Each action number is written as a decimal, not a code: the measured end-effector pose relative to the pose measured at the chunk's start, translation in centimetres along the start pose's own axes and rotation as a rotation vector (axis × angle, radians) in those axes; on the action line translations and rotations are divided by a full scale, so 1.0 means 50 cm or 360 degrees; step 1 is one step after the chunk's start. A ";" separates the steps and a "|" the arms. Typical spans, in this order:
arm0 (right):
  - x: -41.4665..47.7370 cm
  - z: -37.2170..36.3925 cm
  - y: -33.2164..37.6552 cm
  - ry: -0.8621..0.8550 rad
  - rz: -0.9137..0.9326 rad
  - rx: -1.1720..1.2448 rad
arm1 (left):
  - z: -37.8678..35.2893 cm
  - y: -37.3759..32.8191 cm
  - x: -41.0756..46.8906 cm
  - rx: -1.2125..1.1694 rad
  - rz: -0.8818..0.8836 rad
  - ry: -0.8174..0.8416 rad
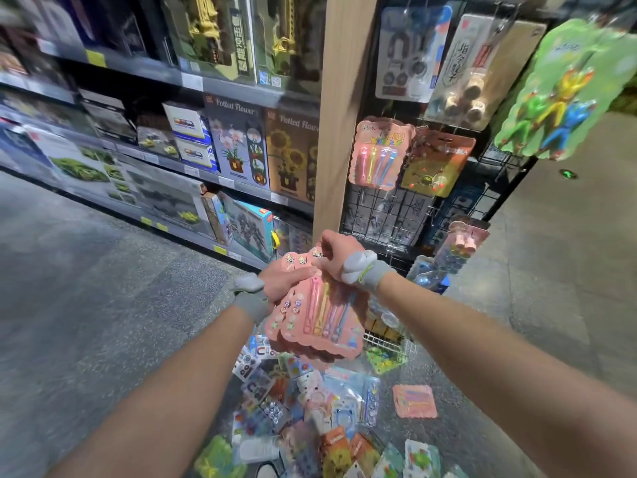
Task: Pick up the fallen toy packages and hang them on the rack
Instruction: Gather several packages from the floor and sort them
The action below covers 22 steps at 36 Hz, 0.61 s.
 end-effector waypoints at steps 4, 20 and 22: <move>-0.023 0.027 -0.018 -0.0050 -0.0012 -0.0045 | -0.030 -0.018 -0.006 -0.0049 0.0036 -0.0017; -0.082 0.039 -0.158 -0.0008 -0.0107 -0.0041 | -0.164 0.009 -0.006 0.0056 0.0229 -0.0275; -0.085 0.046 -0.166 -0.0079 -0.0132 -0.0031 | -0.161 0.020 0.002 0.0170 0.0355 -0.0300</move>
Point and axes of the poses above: each hand's wrist, its own x-axis towards the middle knuckle, its own z-axis out of the back of the hand, y = z × x, the point moved 9 cm from there along x, towards the middle knuckle, and after that the axes turned 4 degrees about z, right-handed, at the moved point
